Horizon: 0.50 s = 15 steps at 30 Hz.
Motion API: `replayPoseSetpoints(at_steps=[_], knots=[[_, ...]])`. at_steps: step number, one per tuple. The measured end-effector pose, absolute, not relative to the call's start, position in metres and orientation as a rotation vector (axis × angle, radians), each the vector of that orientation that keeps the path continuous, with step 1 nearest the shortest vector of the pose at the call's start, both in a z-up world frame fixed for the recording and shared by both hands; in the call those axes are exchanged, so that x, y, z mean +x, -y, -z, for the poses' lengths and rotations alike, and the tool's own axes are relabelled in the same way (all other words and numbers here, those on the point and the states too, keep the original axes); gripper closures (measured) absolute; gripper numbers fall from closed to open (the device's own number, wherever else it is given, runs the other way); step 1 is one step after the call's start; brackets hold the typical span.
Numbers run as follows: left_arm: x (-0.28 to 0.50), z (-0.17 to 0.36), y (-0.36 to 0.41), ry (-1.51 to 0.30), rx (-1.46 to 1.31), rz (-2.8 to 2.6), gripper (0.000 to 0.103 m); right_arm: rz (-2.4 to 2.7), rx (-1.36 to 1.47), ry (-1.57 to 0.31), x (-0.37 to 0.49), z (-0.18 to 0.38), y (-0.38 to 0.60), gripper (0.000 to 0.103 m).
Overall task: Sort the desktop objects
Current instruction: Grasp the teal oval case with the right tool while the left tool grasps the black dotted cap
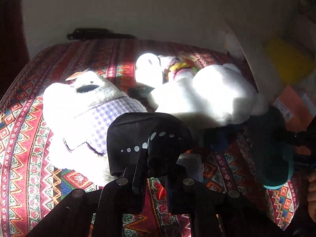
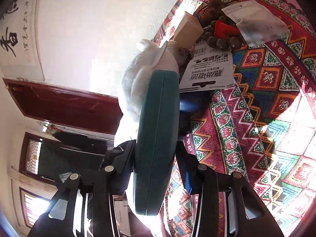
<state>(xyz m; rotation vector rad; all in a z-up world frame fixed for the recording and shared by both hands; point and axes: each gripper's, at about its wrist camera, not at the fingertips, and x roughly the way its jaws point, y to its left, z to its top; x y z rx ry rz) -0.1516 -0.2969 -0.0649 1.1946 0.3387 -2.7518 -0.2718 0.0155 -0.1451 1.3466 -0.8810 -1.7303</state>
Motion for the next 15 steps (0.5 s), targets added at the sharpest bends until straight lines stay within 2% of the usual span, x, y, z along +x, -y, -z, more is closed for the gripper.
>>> replayPoseSetpoints(at_steps=[2, 3, 5, 6, 7, 8, 10, 12, 13, 15], knots=[[-0.156, 0.069, 0.295, -0.242, 1.204, 2.733, 0.092, 1.765, 1.408, 0.817, -0.271, 0.15, -0.015, 0.059], [-0.156, 0.07, 0.294, -0.215, 1.208, 2.731, 0.089, 1.779, 1.442, 0.789, -0.271, 0.153, -0.015, 0.059], [-0.164, 0.079, 0.289, -0.134, 1.26, 2.728, 0.065, 1.759, 1.521, 0.773, -0.271, 0.171, -0.009, 0.058], [-0.169, 0.085, 0.285, -0.042, 1.275, 2.713, 0.043, 1.731, 1.555, 0.788, -0.272, 0.182, -0.006, 0.057], [-0.17, 0.088, 0.276, 0.096, 1.261, 2.683, 0.032, 1.704, 1.585, 0.802, -0.272, 0.191, -0.003, 0.057], [-0.171, 0.09, 0.265, 0.28, 1.224, 2.634, 0.029, 1.69, 1.609, 0.806, -0.273, 0.197, -0.001, 0.056], [-0.173, 0.099, 0.239, 0.681, 1.115, 2.493, 0.014, 1.678, 1.64, 0.809, -0.274, 0.206, 0.001, 0.054], [-0.173, 0.113, 0.214, 1.006, 0.97, 2.346, 0.003, 1.653, 1.639, 0.829, -0.275, 0.207, -0.001, 0.054], [-0.175, 0.119, 0.204, 1.101, 0.934, 2.311, 0.002, 1.645, 1.64, 0.828, -0.276, 0.209, -0.001, 0.054], [-0.183, 0.128, 0.193, 1.166, 0.949, 2.32, 0.002, 1.638, 1.64, 0.823, -0.275, 0.211, -0.002, 0.054]])
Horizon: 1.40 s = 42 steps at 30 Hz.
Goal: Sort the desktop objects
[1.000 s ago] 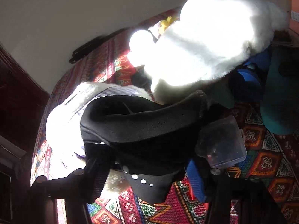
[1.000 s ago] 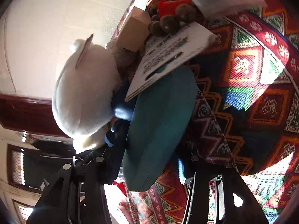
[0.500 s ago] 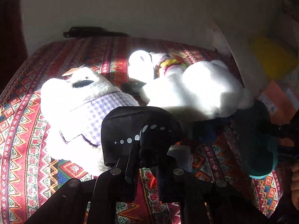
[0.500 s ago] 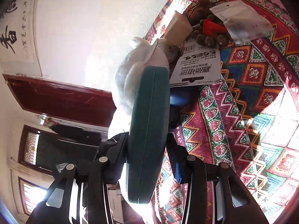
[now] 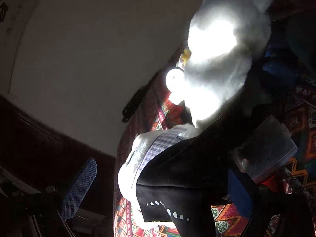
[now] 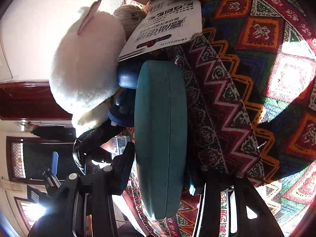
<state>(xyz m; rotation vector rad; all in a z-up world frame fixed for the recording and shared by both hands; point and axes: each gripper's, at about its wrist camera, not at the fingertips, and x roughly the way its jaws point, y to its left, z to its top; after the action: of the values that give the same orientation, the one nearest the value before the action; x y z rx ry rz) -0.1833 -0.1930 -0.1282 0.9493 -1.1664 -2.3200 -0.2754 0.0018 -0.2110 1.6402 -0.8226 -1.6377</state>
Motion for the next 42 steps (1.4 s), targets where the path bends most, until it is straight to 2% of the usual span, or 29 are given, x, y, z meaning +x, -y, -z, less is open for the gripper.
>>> replayPoseSetpoints(at_steps=[3, 5, 6, 10, 13, 15, 17, 23, 27, 31, 42], knots=[[-0.2, 0.139, 0.191, 1.173, 1.009, 2.333, 0.004, 1.631, 1.638, 0.812, -0.273, 0.213, -0.004, 0.056], [-0.211, 0.137, 0.201, 1.047, 1.124, 2.389, 0.031, 1.632, 1.637, 0.808, -0.293, 0.208, -0.009, 0.058], [-0.216, 0.132, 0.208, 0.932, 1.187, 2.426, 0.062, 1.634, 1.632, 0.809, -0.299, 0.207, -0.012, 0.058], [-0.216, 0.096, 0.235, 0.443, 1.283, 2.622, 0.08, 1.643, 1.596, 0.812, -0.295, 0.204, -0.016, 0.06], [-0.202, 0.067, 0.273, -0.077, 1.3, 2.77, 0.088, 1.587, 1.557, 0.872, -0.293, 0.201, -0.017, 0.061], [-0.188, 0.053, 0.298, -0.371, 1.27, 2.822, 0.09, 1.547, 1.531, 0.913, -0.291, 0.199, -0.02, 0.061], [-0.174, 0.044, 0.316, -0.586, 1.23, 2.862, 0.091, 1.509, 1.506, 0.947, -0.288, 0.196, -0.024, 0.061], [-0.144, 0.034, 0.342, -1.012, 1.116, 2.945, 0.091, 1.446, 1.441, 1.013, -0.293, 0.189, -0.036, 0.061], [-0.137, 0.033, 0.349, -1.153, 1.095, 2.949, 0.092, 1.452, 1.439, 1.041, -0.292, 0.186, -0.053, 0.061], [-0.128, 0.028, 0.348, -1.217, 1.075, 2.969, 0.092, 1.46, 1.446, 1.062, -0.288, 0.188, -0.061, 0.061], [-0.122, 0.025, 0.345, -1.402, 1.073, 2.997, 0.092, 1.452, 1.437, 1.062, -0.272, 0.211, 0.02, 0.061]])
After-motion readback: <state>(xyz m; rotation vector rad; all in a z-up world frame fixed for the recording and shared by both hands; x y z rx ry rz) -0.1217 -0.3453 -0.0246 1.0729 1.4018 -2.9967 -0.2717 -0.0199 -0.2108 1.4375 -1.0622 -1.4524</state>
